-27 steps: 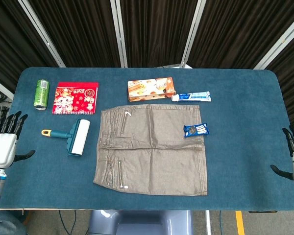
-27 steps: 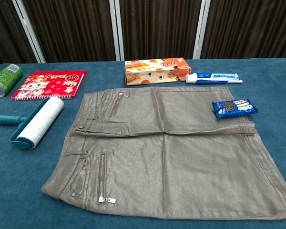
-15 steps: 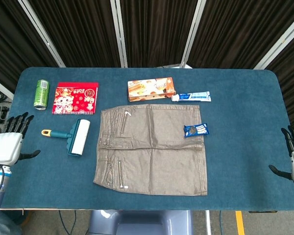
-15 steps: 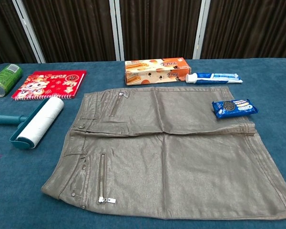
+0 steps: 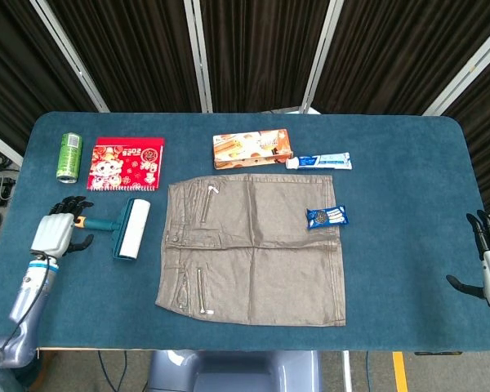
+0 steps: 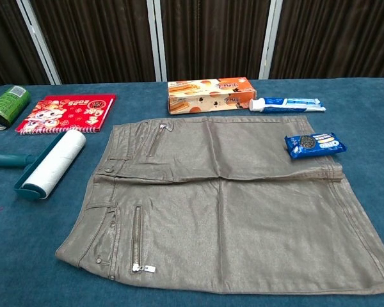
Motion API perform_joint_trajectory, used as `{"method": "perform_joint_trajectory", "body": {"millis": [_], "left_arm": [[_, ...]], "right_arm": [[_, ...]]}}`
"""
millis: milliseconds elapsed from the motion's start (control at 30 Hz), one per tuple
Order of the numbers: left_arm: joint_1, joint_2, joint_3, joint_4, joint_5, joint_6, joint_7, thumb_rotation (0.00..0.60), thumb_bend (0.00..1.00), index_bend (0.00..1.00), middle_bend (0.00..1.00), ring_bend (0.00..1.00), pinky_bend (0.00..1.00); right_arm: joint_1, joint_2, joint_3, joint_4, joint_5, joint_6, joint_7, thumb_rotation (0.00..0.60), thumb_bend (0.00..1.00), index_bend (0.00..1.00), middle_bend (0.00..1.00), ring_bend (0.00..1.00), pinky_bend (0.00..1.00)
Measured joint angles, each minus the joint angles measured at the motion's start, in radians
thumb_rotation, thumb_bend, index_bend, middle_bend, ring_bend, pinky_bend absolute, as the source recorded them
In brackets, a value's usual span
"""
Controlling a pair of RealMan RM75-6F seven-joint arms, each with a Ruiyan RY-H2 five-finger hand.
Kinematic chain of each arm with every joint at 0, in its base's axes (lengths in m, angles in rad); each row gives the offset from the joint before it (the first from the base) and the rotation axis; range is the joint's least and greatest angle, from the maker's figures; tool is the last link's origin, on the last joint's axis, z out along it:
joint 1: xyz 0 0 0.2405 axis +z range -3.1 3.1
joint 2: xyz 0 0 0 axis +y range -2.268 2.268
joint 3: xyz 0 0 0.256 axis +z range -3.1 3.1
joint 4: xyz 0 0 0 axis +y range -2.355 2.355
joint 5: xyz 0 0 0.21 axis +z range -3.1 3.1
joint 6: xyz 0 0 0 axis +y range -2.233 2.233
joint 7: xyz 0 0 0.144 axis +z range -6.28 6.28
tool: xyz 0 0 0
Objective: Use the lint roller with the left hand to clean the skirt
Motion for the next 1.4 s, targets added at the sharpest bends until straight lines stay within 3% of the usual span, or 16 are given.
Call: {"method": "perform_joint_trajectory", "body": {"millis": [233, 467, 1000, 1400], "left_arm": [[-0.039, -0.088, -0.004, 0.117, 0.018, -0.079, -0.073, 0.6, 0.36, 0.26, 0.16, 0.11, 0.19], [-0.061, -0.142, -0.011, 0.187, 0.041, -0.094, -0.116, 0.6, 0.37, 0.3, 0.2, 0.17, 0.23], [-0.07, -0.156, -0.012, 0.202, 0.054, -0.105, -0.106, 0.6, 0.4, 0.36, 0.26, 0.22, 0.28], [-0.075, -0.155, -0.021, 0.192, 0.051, -0.113, -0.092, 0.6, 0.58, 0.44, 0.33, 0.28, 0.34]], "right_arm": [[0.004, -0.002, -0.003, -0.003, 0.006, -0.011, -0.012, 0.6, 0.0, 0.0, 0.0, 0.0, 0.0], [0.01, -0.008, -0.002, 0.005, 0.02, -0.025, -0.019, 0.6, 0.0, 0.0, 0.0, 0.0, 0.0], [0.015, -0.011, -0.003, 0.007, 0.032, -0.04, -0.024, 0.6, 0.0, 0.0, 0.0, 0.0, 0.0], [0.018, -0.011, -0.004, 0.007, 0.035, -0.048, -0.021, 0.6, 0.0, 0.0, 0.0, 0.0, 0.0]]}}
